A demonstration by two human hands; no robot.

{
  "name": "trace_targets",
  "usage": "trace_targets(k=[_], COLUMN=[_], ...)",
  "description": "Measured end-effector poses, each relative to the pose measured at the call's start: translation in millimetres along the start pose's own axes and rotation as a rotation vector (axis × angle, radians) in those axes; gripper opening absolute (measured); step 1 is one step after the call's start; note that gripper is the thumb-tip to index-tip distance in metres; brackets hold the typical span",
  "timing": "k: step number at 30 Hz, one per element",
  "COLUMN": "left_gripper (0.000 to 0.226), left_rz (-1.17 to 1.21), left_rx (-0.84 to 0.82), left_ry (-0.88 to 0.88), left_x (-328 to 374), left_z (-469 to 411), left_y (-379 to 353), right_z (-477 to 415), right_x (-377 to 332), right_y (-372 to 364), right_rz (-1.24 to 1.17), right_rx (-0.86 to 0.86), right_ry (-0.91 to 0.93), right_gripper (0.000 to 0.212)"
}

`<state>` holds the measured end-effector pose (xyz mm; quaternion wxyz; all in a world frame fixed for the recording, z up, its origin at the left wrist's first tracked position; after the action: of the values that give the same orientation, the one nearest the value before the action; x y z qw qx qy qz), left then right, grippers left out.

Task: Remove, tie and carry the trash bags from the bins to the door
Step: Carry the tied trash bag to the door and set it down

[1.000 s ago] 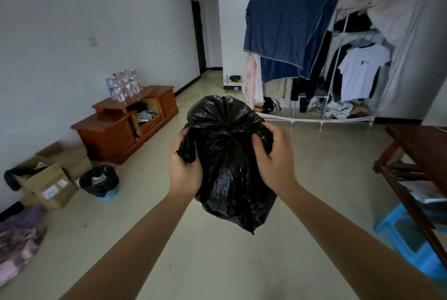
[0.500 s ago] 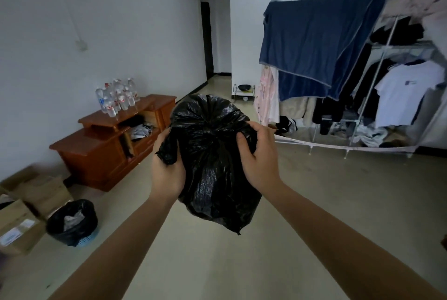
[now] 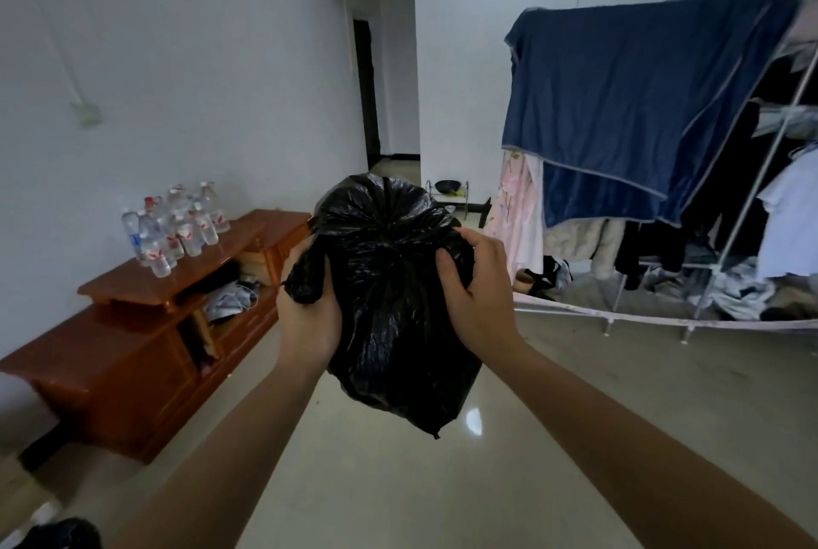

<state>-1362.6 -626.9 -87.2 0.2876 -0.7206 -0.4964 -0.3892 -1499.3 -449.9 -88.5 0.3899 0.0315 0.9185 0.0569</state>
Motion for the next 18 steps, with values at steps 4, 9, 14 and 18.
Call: trace_targets(k=[4, 9, 14, 18], left_gripper=[0.023, 0.018, 0.023, 0.045], left_rz=[-0.009, 0.013, 0.012, -0.027], left_rx=[-0.053, -0.045, -0.100, -0.091], left_ry=[0.043, -0.053, -0.034, 0.000], left_x=[-67, -138, -223, -282], left_z=[-82, -194, -329, -427], left_y=[-75, -175, -278, -326], right_z=[-69, -168, -296, -373], right_x=[75, 172, 253, 297], right_y=[-75, -173, -278, -371], right_rz=[0.019, 0.003, -0.026, -0.027], right_rx=[0.008, 0.017, 0.021, -0.029], right_ry=[-0.009, -0.013, -0.047, -0.047], right_gripper=[0.032, 0.032, 0.030, 0.031])
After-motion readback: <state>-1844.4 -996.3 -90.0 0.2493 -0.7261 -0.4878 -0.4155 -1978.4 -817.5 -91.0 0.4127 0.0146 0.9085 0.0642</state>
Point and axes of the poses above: each hand's wrist, its own z-axis away from the middle knuckle, its own y-axis out of the back of the hand, x = y × z, the point moved 7 cm from there along -z, towards the middle knuckle, and after that the axes turned 13 degrees about x, right-handed, at the moved point
